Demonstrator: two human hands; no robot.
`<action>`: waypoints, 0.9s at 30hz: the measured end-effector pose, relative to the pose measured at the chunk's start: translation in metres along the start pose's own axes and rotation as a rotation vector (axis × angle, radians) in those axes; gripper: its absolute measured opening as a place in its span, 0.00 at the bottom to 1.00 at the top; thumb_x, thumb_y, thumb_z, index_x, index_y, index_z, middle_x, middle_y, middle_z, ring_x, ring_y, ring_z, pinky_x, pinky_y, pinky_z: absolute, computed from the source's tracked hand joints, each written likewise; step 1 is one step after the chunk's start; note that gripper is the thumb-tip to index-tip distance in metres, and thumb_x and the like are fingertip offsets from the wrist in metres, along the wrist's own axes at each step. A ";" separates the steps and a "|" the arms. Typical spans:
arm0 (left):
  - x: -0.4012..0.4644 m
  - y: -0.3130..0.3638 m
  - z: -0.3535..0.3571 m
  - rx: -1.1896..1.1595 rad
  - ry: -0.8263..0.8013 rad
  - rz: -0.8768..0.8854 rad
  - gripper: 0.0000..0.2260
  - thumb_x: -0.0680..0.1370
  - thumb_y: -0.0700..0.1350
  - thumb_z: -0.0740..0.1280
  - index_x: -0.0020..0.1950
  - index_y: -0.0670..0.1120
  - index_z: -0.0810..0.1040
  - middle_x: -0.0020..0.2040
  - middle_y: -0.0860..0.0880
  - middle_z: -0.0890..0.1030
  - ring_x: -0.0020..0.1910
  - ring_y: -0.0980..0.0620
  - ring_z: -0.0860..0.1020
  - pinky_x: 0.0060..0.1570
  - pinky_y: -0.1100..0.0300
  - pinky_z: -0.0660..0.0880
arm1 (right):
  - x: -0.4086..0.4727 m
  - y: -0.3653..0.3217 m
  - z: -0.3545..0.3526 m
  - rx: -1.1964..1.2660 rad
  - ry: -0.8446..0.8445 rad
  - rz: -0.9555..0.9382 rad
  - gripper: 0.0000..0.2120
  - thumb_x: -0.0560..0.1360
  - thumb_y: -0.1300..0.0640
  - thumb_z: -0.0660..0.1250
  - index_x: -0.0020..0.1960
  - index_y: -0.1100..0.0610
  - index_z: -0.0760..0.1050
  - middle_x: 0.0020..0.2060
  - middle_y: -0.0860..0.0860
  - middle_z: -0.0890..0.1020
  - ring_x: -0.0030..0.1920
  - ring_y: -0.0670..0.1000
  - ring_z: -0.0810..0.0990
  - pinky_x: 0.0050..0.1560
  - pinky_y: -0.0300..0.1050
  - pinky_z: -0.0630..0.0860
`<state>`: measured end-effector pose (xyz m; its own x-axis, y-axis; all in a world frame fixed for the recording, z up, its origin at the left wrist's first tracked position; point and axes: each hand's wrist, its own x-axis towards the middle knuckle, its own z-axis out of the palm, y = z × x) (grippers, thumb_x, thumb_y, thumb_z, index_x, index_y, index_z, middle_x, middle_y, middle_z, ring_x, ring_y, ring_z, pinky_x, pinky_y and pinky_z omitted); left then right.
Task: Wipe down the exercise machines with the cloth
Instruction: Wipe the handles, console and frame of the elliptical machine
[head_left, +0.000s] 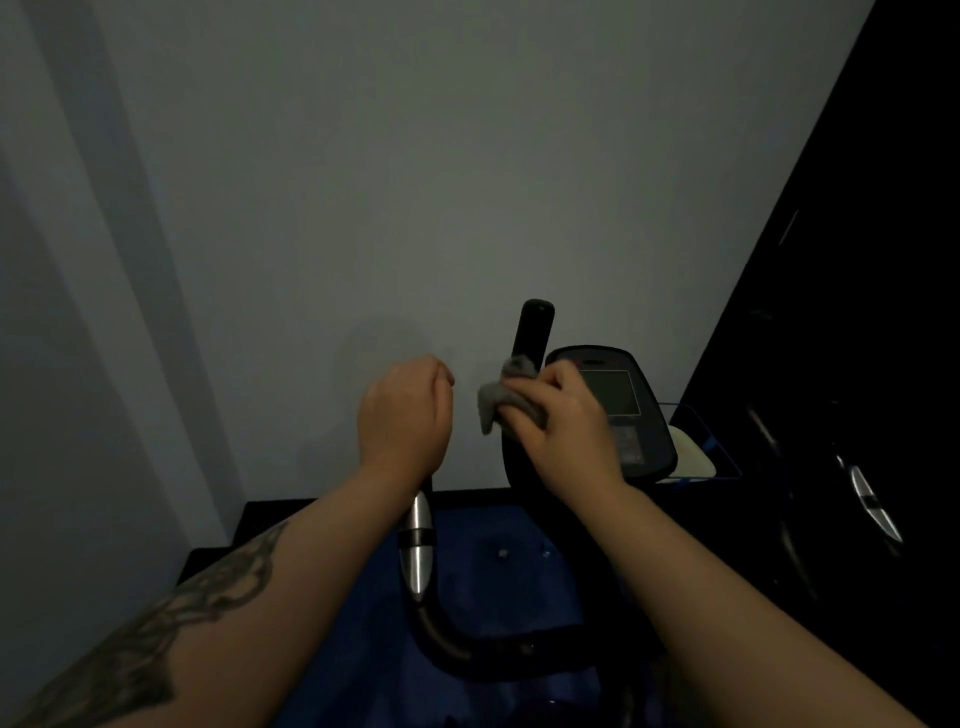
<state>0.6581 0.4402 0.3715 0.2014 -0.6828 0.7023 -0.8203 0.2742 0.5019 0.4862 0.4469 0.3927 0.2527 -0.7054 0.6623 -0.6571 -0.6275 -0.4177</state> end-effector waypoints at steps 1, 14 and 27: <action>0.000 0.000 0.000 0.001 0.005 0.007 0.11 0.77 0.43 0.57 0.42 0.44 0.78 0.36 0.47 0.78 0.35 0.48 0.74 0.35 0.55 0.69 | 0.009 -0.005 -0.004 0.009 0.045 -0.025 0.14 0.75 0.56 0.71 0.60 0.52 0.80 0.47 0.50 0.71 0.45 0.48 0.73 0.44 0.47 0.77; 0.000 0.000 -0.002 -0.020 -0.008 0.014 0.11 0.78 0.43 0.57 0.43 0.45 0.78 0.38 0.48 0.79 0.36 0.49 0.75 0.37 0.57 0.66 | 0.013 0.007 -0.016 0.024 -0.318 0.059 0.13 0.77 0.54 0.68 0.61 0.50 0.80 0.46 0.48 0.70 0.49 0.47 0.72 0.49 0.39 0.67; 0.001 0.009 -0.006 0.053 -0.092 -0.088 0.13 0.81 0.41 0.57 0.46 0.43 0.81 0.43 0.46 0.81 0.41 0.46 0.78 0.41 0.51 0.73 | -0.020 0.009 -0.045 0.133 -0.459 0.147 0.11 0.76 0.55 0.69 0.57 0.48 0.80 0.46 0.50 0.74 0.46 0.43 0.74 0.48 0.31 0.69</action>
<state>0.6546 0.4459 0.3800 0.2259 -0.7627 0.6061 -0.8291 0.1762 0.5307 0.4437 0.4700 0.4036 0.4703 -0.8432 0.2605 -0.6207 -0.5259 -0.5815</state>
